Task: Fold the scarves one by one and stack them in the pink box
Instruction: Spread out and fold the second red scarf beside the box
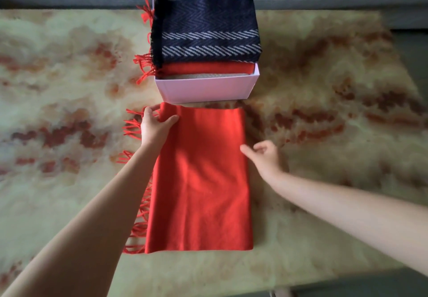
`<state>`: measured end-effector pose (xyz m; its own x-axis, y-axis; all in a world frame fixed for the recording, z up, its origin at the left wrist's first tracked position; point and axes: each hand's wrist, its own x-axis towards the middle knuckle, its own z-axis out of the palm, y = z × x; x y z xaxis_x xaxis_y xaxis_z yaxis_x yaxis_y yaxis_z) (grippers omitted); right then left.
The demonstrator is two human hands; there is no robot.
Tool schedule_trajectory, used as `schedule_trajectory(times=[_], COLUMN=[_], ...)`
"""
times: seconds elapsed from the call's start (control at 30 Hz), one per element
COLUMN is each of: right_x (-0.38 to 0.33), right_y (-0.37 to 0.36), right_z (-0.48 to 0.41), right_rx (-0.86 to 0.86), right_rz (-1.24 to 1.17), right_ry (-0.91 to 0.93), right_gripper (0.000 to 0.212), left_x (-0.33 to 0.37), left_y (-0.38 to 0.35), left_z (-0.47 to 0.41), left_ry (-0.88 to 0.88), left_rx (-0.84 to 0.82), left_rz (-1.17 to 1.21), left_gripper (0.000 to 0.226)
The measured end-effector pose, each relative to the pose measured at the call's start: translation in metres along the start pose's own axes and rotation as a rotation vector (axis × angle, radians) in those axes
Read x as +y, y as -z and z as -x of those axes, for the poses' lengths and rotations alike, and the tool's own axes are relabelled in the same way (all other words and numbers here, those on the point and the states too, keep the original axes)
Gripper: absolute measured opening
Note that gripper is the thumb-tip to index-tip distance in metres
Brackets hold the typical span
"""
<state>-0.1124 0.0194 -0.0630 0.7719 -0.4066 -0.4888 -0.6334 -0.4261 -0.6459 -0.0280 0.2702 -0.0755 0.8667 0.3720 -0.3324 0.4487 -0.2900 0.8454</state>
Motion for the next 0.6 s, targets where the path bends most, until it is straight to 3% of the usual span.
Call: schedule_trajectory(times=[0.23,0.4,0.6], right_x=[-0.062,-0.069,-0.07], right_y=[0.008,-0.007,-0.009], right_z=[-0.06,-0.062,-0.067], right_rx=[0.015,-0.065,-0.004], right_rz=[0.128,0.143,0.269], right_ry=[0.029,-0.019,0.05], right_gripper=[0.04,0.047,0.046], left_x=[0.001,0.004,0.004], left_y=[-0.001,-0.001,-0.001], left_z=[-0.002,-0.002,-0.002], left_ry=[0.017,0.018,0.017], left_rx=[0.005,0.005,0.015], left_rz=[-0.094,-0.105,-0.092], left_gripper=[0.057,0.055,0.052])
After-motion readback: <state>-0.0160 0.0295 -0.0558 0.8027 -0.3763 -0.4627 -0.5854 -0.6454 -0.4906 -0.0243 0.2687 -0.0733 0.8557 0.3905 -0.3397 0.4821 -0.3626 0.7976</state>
